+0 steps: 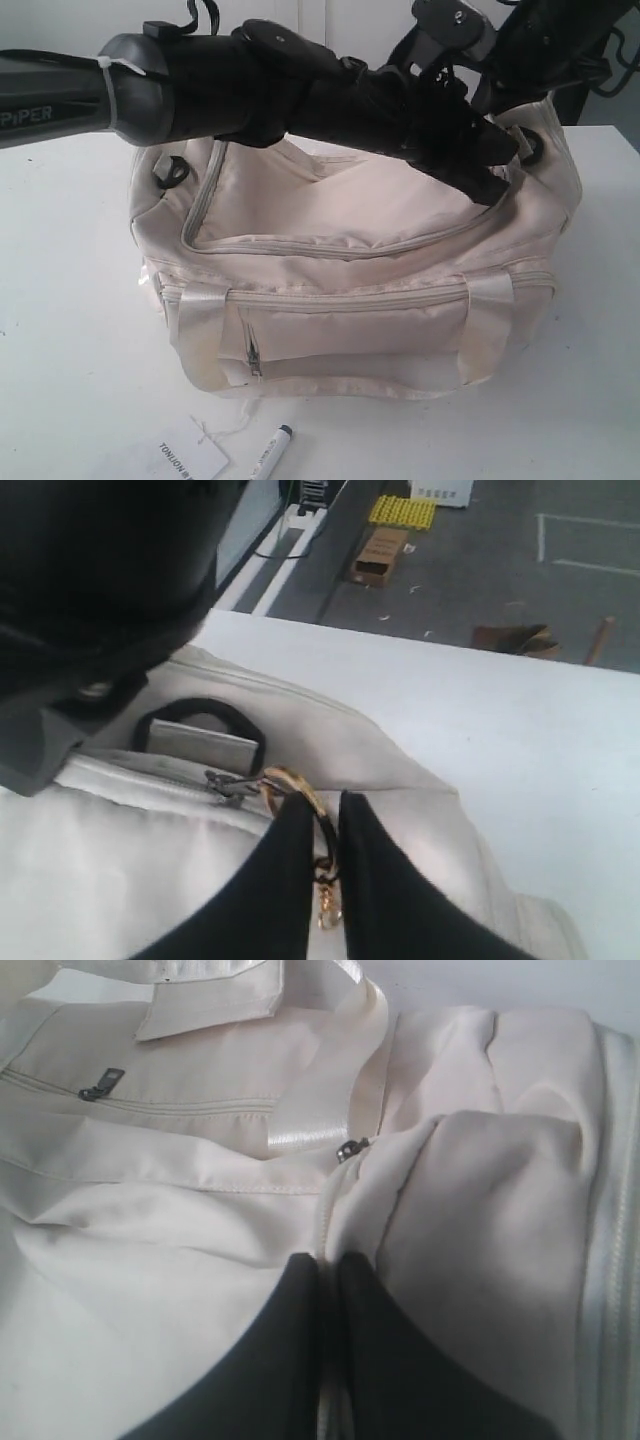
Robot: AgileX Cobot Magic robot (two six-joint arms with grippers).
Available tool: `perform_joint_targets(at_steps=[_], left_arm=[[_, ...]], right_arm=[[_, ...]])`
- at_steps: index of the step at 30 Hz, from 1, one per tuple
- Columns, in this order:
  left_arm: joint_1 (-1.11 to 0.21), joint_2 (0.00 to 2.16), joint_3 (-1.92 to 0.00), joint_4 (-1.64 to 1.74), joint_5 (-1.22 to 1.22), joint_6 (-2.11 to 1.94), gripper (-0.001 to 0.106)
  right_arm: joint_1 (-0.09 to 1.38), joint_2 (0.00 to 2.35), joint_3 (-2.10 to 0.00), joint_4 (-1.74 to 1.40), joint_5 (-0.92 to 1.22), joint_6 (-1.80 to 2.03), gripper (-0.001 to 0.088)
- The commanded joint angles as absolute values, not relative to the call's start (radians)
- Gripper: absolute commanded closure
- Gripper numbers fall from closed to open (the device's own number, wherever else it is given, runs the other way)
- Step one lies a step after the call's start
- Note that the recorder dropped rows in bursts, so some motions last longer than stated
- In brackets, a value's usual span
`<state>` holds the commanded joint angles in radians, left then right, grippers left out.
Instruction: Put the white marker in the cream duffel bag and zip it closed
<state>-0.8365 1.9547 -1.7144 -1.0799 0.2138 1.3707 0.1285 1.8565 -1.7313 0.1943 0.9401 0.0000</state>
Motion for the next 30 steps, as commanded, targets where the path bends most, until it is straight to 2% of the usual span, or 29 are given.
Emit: perform_joint_targets(at_steps=[9,12,20,30], left_arm=[[-0.839,1.965,-1.714,-1.080,0.137,1.549,0.105],[-0.839,1.961,-1.714,-1.080,0.286,1.551,0.105],[-0.839,1.923,-1.715,-1.080,0.455,1.754,0.105],[-0.839,1.923,-1.715,-0.951,0.650,1.728,0.105]], right_arm=[[0.128,1.856,-1.731,0.194,0.938,0.000,0.0868],[0.128,1.856,-1.731,0.194,0.934,0.000,0.0868],[0.128,1.856,-1.731,0.194,0.926,0.000,0.0868],[0.128,1.856,-1.731,0.194,0.926,0.000,0.0868]])
